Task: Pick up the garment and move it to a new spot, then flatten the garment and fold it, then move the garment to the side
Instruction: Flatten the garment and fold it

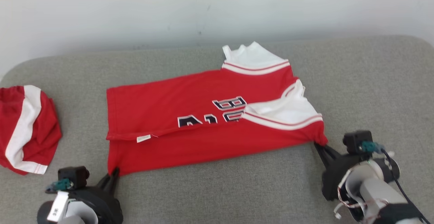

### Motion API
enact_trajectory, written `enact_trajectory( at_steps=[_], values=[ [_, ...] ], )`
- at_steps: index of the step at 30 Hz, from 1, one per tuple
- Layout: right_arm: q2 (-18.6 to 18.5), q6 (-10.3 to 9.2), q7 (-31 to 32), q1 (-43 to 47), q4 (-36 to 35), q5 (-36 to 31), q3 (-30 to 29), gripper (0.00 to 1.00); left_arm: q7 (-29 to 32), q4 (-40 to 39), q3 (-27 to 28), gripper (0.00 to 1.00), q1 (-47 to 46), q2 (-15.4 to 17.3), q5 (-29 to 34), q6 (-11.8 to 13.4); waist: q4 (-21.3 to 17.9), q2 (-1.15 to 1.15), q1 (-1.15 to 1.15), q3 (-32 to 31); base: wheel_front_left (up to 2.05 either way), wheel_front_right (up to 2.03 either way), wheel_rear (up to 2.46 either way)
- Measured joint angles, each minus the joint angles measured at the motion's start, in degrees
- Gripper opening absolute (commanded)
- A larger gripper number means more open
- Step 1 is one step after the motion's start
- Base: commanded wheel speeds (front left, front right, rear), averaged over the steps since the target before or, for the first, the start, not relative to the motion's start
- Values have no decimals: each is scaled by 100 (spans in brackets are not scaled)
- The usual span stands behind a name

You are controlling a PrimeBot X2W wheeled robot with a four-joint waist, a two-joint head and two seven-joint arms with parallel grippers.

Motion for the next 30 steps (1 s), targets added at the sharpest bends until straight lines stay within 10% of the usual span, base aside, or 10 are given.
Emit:
enact_trajectory(
  at_steps=[30],
  values=[
    [-616, 40, 70, 2422, -1308, 703, 146, 0, -15, -404, -257, 0, 1327, 225, -346, -5, 131, 0, 0, -921, 0, 0, 0]
  ],
)
